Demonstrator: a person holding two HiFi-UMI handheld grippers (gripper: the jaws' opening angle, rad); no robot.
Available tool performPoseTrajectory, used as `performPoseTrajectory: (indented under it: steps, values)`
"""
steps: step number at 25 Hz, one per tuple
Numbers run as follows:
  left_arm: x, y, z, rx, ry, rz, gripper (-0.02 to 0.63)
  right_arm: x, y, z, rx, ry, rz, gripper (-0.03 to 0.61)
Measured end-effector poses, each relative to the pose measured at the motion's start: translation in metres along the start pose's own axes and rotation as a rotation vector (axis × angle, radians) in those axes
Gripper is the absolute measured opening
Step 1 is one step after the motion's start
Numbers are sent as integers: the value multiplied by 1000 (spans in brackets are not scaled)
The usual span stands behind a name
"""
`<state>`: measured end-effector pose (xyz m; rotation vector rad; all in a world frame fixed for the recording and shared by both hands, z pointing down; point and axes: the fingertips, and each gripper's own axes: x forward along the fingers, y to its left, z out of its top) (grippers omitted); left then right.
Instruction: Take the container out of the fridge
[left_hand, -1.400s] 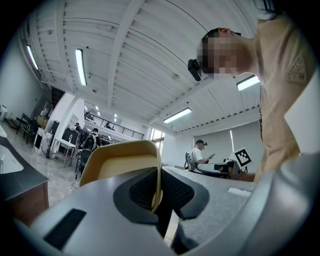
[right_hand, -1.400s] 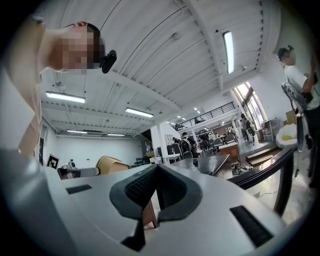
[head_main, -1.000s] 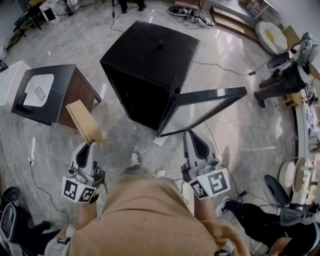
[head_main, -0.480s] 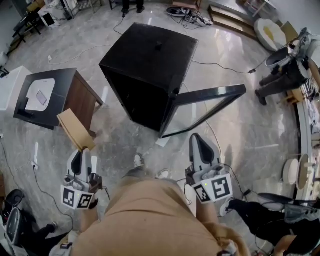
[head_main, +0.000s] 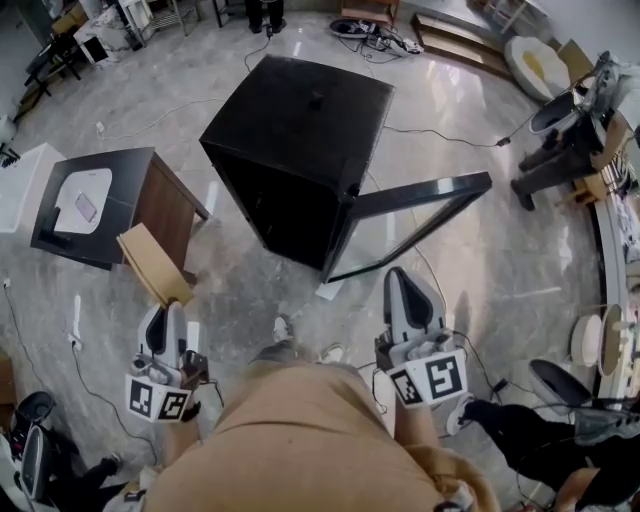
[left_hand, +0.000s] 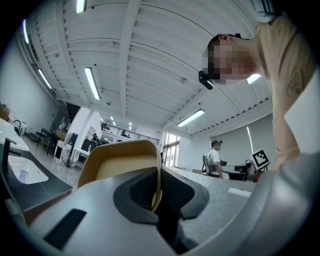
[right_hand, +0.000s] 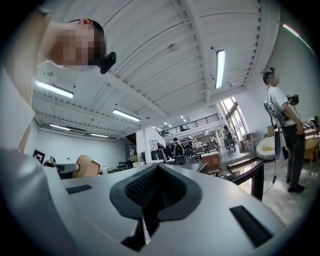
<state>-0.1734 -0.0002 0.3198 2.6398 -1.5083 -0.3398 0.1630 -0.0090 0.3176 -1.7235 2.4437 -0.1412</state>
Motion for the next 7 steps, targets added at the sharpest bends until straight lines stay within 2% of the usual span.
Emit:
performPoseTrajectory:
  steps: [7]
  values:
    - [7, -2, 5, 17, -4, -7, 23, 3, 1, -1, 15, -7, -8, 0]
